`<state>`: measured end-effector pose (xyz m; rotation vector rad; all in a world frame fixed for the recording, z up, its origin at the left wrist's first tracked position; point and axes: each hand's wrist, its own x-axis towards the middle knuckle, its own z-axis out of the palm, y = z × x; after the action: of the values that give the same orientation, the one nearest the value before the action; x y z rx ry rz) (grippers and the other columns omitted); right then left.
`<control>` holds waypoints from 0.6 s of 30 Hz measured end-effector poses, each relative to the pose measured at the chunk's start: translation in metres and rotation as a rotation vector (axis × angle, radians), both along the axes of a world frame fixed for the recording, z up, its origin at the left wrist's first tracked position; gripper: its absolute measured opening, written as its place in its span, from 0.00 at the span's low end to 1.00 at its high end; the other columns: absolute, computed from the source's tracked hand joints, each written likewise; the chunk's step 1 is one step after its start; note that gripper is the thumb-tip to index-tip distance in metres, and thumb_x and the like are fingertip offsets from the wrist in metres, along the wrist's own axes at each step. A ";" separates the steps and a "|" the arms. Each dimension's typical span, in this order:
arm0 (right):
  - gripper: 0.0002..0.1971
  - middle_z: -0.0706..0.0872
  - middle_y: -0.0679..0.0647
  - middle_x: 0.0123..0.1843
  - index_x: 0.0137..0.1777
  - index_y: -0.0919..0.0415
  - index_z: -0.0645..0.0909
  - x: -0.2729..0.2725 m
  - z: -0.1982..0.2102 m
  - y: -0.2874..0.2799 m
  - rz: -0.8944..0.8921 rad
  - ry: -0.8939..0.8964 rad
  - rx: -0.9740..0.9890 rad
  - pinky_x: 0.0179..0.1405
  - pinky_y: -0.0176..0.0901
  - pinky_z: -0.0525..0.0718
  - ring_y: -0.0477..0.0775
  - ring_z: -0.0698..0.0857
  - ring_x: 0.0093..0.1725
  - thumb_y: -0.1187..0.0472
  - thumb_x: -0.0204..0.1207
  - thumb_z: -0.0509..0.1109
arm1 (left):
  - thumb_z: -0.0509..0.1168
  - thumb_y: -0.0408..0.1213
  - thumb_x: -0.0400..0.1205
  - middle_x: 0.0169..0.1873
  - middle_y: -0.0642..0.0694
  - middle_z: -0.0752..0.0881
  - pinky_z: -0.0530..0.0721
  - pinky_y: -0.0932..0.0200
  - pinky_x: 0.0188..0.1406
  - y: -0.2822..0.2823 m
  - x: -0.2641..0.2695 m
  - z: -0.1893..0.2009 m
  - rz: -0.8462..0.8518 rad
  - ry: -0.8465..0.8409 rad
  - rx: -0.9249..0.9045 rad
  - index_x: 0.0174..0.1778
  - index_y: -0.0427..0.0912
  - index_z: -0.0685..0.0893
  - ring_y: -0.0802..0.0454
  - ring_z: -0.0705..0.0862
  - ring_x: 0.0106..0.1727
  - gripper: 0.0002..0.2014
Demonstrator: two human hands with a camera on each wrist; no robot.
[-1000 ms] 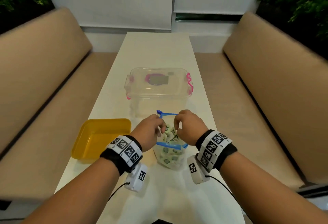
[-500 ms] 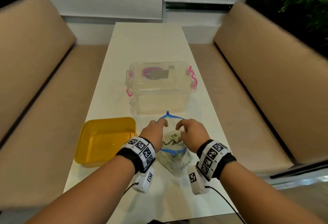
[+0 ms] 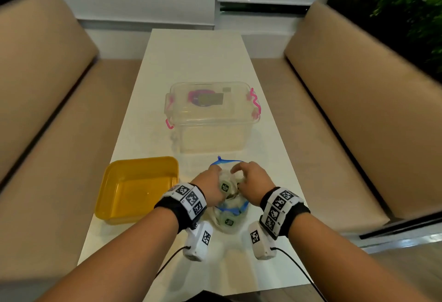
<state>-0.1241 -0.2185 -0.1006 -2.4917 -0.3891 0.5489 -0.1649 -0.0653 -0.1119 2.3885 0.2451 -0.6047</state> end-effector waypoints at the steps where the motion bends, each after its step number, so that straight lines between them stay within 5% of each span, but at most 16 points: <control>1: 0.21 0.75 0.54 0.52 0.56 0.55 0.86 0.003 -0.001 -0.004 -0.026 -0.037 0.058 0.38 0.34 0.72 0.54 0.78 0.49 0.77 0.73 0.60 | 0.74 0.39 0.74 0.63 0.41 0.81 0.85 0.51 0.57 0.002 0.002 0.001 0.020 0.020 -0.017 0.82 0.42 0.56 0.44 0.83 0.59 0.44; 3: 0.22 0.75 0.52 0.52 0.49 0.55 0.89 0.008 -0.005 -0.013 -0.078 -0.079 0.129 0.45 0.33 0.72 0.52 0.78 0.50 0.77 0.75 0.57 | 0.78 0.42 0.67 0.64 0.40 0.81 0.84 0.51 0.56 0.005 0.005 -0.001 0.074 0.049 -0.065 0.85 0.43 0.50 0.42 0.83 0.60 0.55; 6: 0.14 0.75 0.55 0.63 0.62 0.48 0.84 0.003 -0.009 -0.021 -0.030 -0.049 0.021 0.54 0.39 0.77 0.57 0.83 0.55 0.59 0.81 0.63 | 0.80 0.46 0.55 0.58 0.43 0.83 0.86 0.49 0.57 -0.002 0.004 -0.007 0.209 0.002 -0.188 0.84 0.43 0.45 0.44 0.84 0.57 0.66; 8: 0.26 0.70 0.57 0.69 0.75 0.43 0.71 -0.003 -0.011 -0.023 0.036 0.040 -0.100 0.58 0.45 0.81 0.62 0.84 0.58 0.45 0.77 0.67 | 0.81 0.39 0.59 0.57 0.44 0.83 0.85 0.50 0.56 -0.009 0.003 -0.012 0.289 0.006 -0.254 0.84 0.41 0.41 0.45 0.84 0.57 0.65; 10: 0.37 0.67 0.59 0.69 0.81 0.40 0.58 -0.007 -0.011 -0.024 0.068 0.122 -0.157 0.54 0.47 0.82 0.67 0.83 0.59 0.41 0.73 0.68 | 0.81 0.39 0.57 0.57 0.44 0.84 0.86 0.49 0.57 -0.014 0.001 -0.018 0.364 -0.006 -0.266 0.84 0.40 0.44 0.45 0.85 0.57 0.65; 13: 0.41 0.67 0.60 0.69 0.83 0.42 0.53 -0.003 -0.010 -0.024 0.125 0.132 -0.123 0.46 0.46 0.84 0.64 0.83 0.52 0.54 0.74 0.71 | 0.82 0.48 0.64 0.53 0.48 0.85 0.85 0.57 0.49 -0.020 -0.004 -0.016 0.291 0.031 -0.124 0.72 0.41 0.71 0.50 0.85 0.52 0.43; 15: 0.36 0.69 0.60 0.69 0.81 0.45 0.64 0.003 -0.011 -0.025 0.164 0.102 -0.053 0.45 0.40 0.80 0.60 0.81 0.53 0.68 0.74 0.68 | 0.72 0.58 0.75 0.47 0.45 0.84 0.78 0.60 0.37 -0.023 -0.007 -0.007 0.133 0.124 0.041 0.59 0.44 0.80 0.49 0.83 0.45 0.24; 18: 0.25 0.74 0.54 0.61 0.64 0.55 0.86 0.012 -0.014 -0.031 0.123 -0.019 0.118 0.52 0.31 0.75 0.57 0.80 0.61 0.78 0.73 0.62 | 0.50 0.71 0.81 0.51 0.37 0.84 0.78 0.53 0.49 -0.018 -0.009 -0.001 -0.003 0.233 0.318 0.56 0.41 0.83 0.42 0.81 0.55 0.35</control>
<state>-0.1126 -0.2495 -0.1141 -2.3727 -0.5688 0.5352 -0.1736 -0.0828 -0.1131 2.6185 0.4696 -0.9045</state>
